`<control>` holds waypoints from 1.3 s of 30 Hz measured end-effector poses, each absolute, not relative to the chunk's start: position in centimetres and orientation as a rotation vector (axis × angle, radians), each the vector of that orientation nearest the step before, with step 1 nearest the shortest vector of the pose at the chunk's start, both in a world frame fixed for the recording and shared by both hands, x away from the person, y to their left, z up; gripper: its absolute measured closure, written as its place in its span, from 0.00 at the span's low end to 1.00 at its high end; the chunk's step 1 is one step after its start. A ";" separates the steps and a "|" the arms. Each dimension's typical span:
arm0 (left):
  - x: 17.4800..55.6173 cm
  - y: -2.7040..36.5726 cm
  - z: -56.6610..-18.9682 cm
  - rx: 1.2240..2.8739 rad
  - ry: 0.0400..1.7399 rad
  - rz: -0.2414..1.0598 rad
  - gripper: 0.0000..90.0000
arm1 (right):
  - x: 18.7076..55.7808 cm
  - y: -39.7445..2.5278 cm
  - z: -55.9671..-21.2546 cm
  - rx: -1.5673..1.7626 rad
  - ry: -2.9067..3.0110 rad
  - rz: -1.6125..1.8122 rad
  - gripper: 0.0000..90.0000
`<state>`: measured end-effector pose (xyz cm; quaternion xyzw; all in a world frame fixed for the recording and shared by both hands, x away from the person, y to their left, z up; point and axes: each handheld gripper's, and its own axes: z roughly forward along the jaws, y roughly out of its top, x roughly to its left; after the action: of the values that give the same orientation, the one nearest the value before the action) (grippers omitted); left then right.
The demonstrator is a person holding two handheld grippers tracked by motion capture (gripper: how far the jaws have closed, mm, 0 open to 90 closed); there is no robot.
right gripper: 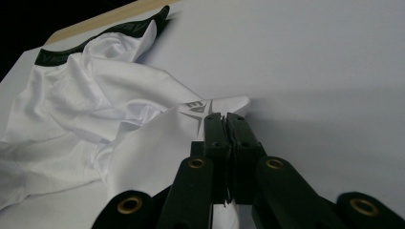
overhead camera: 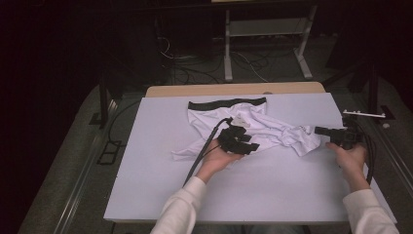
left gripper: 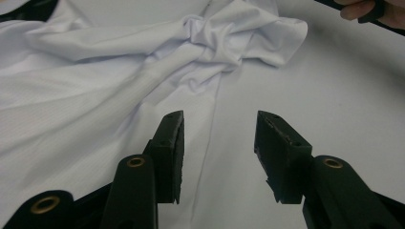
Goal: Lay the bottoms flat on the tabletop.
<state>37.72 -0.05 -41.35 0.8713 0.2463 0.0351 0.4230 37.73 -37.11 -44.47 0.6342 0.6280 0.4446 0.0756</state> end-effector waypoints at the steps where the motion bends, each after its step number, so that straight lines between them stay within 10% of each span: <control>1: 37.9 -0.7 -41.6 2.186 0.610 0.085 0.59 | 37.8 -37.0 -44.5 1.895 1.892 1.330 0.96; 21: 41.2 -9.4 -45.9 2.179 0.619 0.030 0.59 | 37.9 -35.6 -44.2 1.842 1.943 1.320 0.96; 29: 41.5 -11.2 -45.7 2.187 0.663 0.011 0.96 | 37.8 -35.6 -44.2 1.839 1.957 1.320 0.96; 39: 40.3 -7.1 -39.3 2.280 0.578 0.068 0.97 | 36.3 -34.6 -42.2 1.767 1.979 1.407 0.96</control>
<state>40.32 -7.09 -39.32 0.8945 0.2267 0.0266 0.3843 36.26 -34.57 -42.24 0.5870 0.6575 0.4673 0.0691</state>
